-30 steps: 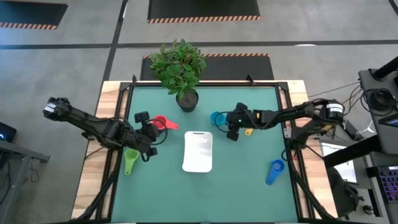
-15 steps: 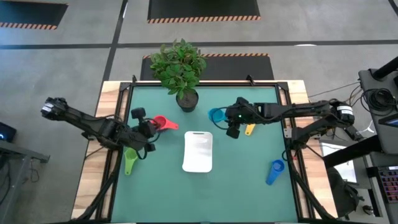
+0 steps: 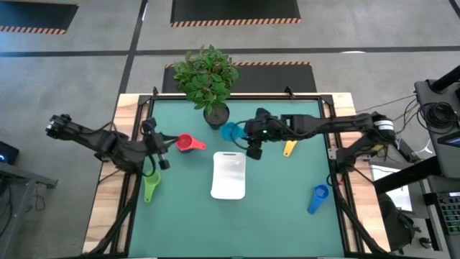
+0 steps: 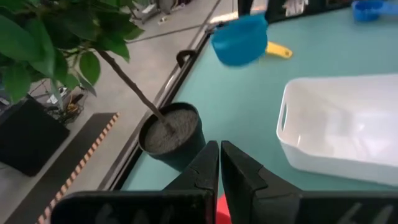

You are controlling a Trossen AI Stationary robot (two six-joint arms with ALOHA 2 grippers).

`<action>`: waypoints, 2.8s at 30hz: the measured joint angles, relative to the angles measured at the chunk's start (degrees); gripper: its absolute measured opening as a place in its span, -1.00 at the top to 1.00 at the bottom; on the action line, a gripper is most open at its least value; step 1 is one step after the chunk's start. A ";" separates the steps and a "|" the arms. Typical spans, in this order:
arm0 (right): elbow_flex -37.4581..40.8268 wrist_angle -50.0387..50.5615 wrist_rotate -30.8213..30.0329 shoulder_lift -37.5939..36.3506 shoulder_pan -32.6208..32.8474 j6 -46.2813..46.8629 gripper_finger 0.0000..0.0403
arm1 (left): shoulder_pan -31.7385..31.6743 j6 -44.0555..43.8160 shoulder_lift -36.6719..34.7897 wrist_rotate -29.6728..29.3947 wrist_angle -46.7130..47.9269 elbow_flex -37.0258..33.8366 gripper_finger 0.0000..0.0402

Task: Nest measuring cups in basket
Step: Stack the light blue measuring cup on top of the red measuring cup

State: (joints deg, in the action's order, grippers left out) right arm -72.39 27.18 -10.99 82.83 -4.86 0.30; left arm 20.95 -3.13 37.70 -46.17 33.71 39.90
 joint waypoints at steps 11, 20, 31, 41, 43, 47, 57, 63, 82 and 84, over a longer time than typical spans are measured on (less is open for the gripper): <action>-14.74 -0.01 5.44 15.68 -0.04 -4.53 0.31 | 0.00 -0.36 -0.40 0.15 -0.31 0.01 1.00; -24.40 -1.31 6.52 26.53 -0.02 -8.76 0.31 | 0.00 -0.36 -0.13 0.13 -0.31 0.02 1.00; -38.67 -0.18 6.47 38.62 -0.04 -10.18 0.31 | 0.01 -0.36 0.12 0.13 -0.84 0.02 1.00; -46.60 1.20 3.34 45.64 -0.79 -10.87 0.31 | 0.00 -0.36 0.10 0.15 -1.16 0.04 1.00; -46.71 1.17 3.30 46.08 -1.08 -10.92 0.31 | 0.00 -0.36 0.09 0.15 -1.16 0.04 1.00; -46.97 0.47 2.88 46.66 -1.58 -10.80 0.31 | 0.00 -0.34 0.08 0.16 -1.16 0.05 1.00; -46.02 -2.68 2.91 46.66 -1.95 -9.28 0.31 | 0.00 -0.34 0.08 0.17 -1.18 0.09 1.00; -45.19 -3.86 3.01 46.72 -1.92 -7.53 0.31 | 0.00 -0.34 0.08 0.17 -1.30 0.09 1.00; -40.07 -13.09 3.13 46.77 -1.92 -6.84 0.31 | 0.00 -0.34 0.08 0.20 -1.63 0.09 1.00; -39.67 -13.14 3.42 46.77 -1.92 -6.75 0.31 | 0.02 -0.34 0.08 0.20 -1.64 0.09 1.00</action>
State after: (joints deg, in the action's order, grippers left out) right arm -112.06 14.04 -7.57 129.60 -6.79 -6.46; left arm 20.97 -3.46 37.78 -45.98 32.08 39.99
